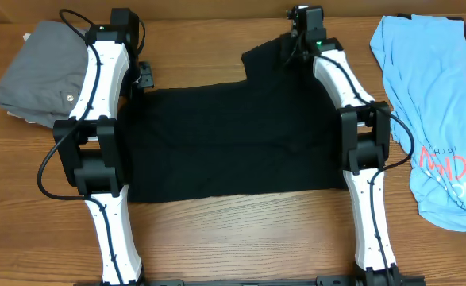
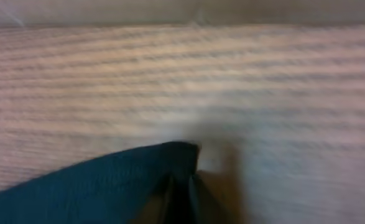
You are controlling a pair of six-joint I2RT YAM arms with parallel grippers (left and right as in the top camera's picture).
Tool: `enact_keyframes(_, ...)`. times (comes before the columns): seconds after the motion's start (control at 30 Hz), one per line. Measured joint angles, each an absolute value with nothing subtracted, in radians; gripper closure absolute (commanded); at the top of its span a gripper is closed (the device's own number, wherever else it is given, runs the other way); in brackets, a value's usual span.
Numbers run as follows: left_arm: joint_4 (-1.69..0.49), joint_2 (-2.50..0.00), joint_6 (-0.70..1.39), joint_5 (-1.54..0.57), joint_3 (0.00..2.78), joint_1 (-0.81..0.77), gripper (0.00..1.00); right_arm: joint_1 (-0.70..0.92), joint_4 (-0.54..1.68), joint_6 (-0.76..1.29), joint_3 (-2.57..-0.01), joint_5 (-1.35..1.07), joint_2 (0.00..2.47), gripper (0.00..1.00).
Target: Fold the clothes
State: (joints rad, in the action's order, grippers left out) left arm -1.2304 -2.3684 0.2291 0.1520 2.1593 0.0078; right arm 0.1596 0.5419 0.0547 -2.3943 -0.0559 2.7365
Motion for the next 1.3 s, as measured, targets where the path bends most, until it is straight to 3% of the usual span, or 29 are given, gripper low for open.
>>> enact_keyframes(0.43,-1.344,-2.369,0.229,0.188,2.234,0.015,0.96,0.126,0.799,0.010,-2.384,-0.168,2.477,0.96)
enact_keyframes(0.83,-1.575,-2.369,0.226,0.187,2.369,0.015,0.96,0.126,1.193,-0.012,-2.383,-0.230,2.340,0.96)
enact_keyframes(1.3,-1.687,-2.369,0.203,0.039,2.369,0.012,0.96,0.084,1.563,0.030,-2.383,-0.232,2.186,0.96)
